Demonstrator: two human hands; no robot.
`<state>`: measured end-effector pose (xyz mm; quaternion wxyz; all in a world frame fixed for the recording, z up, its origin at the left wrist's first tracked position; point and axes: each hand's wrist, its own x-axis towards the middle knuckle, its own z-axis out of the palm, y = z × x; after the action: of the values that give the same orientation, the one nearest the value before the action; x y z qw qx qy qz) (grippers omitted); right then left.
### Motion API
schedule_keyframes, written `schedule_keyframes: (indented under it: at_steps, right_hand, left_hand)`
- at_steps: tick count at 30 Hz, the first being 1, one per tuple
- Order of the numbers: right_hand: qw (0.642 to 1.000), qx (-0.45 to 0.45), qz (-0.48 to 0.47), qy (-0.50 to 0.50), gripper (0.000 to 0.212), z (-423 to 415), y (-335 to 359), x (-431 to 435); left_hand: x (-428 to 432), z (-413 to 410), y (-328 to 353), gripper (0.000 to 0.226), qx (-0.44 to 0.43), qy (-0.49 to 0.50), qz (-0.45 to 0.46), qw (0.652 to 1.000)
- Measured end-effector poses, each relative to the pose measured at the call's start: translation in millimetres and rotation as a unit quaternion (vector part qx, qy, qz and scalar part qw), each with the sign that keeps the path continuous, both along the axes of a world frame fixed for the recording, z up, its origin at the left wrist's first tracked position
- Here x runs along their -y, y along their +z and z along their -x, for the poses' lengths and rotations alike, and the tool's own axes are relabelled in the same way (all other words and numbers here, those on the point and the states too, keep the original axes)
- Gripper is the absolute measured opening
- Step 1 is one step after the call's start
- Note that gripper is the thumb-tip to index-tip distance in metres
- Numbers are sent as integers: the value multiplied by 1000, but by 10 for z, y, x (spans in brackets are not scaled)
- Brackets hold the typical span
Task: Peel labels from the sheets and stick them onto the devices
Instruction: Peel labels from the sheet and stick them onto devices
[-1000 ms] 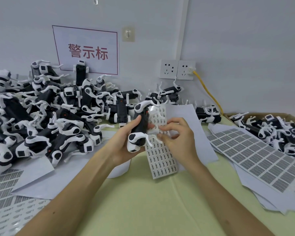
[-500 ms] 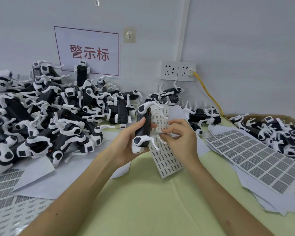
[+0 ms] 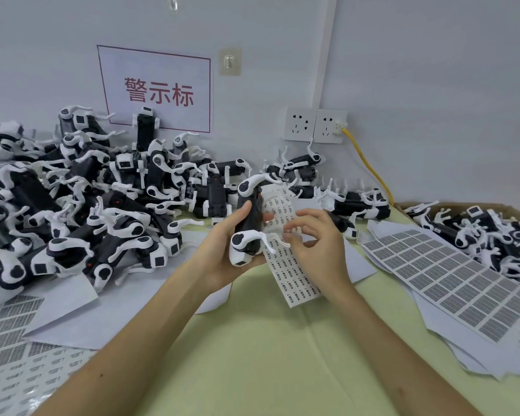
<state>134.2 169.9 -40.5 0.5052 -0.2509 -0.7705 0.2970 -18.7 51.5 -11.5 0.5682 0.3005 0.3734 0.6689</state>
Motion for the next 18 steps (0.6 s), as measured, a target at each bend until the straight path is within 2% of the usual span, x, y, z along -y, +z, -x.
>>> schedule_keyframes:
  at_steps: [3,8,14,18]
  right_hand:
    - [1000,9,-11,14,20,-7,14,-4]
    - [996,75,-21,43,29,-25,32,-28]
    - [998,34,30,38,22,-31,39,-27]
    - [1000,22,5,11,17,-14,29,-27]
  left_hand:
    - [4,1,8,44,22,-4,-16,1000]
    - [-6,24,-8,44,42,10,-30,999]
    - [7,-6,-23,41,14,-5,-22,1000]
    - [21,-101,-10,63,-24,-38,-18,999]
